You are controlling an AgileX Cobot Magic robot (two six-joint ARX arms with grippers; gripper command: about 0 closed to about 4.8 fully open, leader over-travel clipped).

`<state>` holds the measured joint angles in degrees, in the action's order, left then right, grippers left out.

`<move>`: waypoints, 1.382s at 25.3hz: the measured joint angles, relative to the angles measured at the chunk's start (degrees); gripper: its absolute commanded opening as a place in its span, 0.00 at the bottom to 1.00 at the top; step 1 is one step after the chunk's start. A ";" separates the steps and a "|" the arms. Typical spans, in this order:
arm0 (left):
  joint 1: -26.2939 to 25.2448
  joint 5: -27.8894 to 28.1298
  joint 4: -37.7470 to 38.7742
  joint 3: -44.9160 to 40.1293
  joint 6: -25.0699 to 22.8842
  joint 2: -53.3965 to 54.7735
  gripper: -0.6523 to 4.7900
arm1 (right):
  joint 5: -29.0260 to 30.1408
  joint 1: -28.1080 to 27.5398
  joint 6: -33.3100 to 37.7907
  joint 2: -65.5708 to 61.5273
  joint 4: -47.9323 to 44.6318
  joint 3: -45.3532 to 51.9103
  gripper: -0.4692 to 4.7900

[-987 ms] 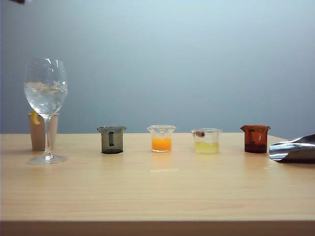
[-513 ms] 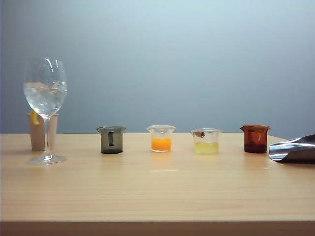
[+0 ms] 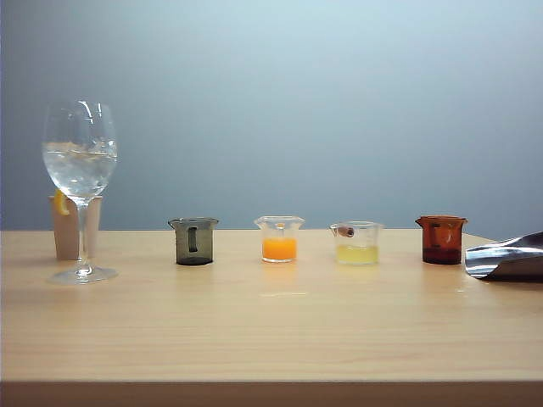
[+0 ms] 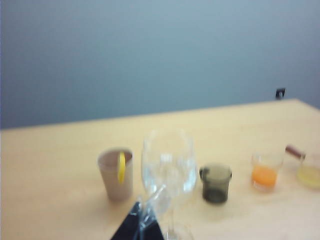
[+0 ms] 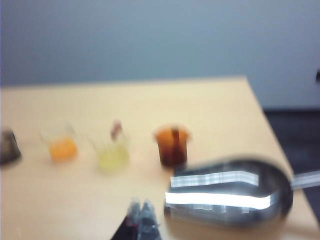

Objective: Pick up the first measuring cup from the left, pour the coconut rum inside into the goblet, and finally put the measuring cup back in its original place.

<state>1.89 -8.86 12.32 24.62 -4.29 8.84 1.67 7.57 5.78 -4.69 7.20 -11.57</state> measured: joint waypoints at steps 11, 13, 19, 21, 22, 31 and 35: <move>0.00 0.04 5.75 -19.89 0.00 -8.74 0.11 | -0.55 -0.07 0.04 -4.37 -10.75 7.28 0.26; 0.02 0.17 5.60 -21.75 0.00 -8.74 0.11 | -0.52 -0.07 -0.09 -4.37 -10.71 7.28 0.26; 0.09 0.02 0.26 -23.04 0.02 -8.74 0.11 | -0.46 -0.02 -0.04 -4.44 -10.71 7.28 0.26; 0.09 0.07 -2.36 -23.98 0.02 -8.72 0.11 | -0.46 -0.02 -0.04 -4.44 -10.71 7.28 0.26; 0.09 0.04 -2.51 -23.98 0.02 -8.72 0.11 | -0.46 -0.02 -0.04 -4.46 -10.64 7.28 0.26; 0.09 0.04 -2.64 -23.98 0.02 -8.74 0.11 | -0.35 -3.48 -0.07 3.72 -4.96 11.30 0.26; 0.09 0.57 -2.95 -24.00 -0.17 -8.76 0.11 | -0.35 -7.28 -0.04 4.59 1.51 11.30 0.26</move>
<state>1.98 -8.29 9.37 0.62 -4.47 0.08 1.32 0.30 5.74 -0.10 8.71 -0.27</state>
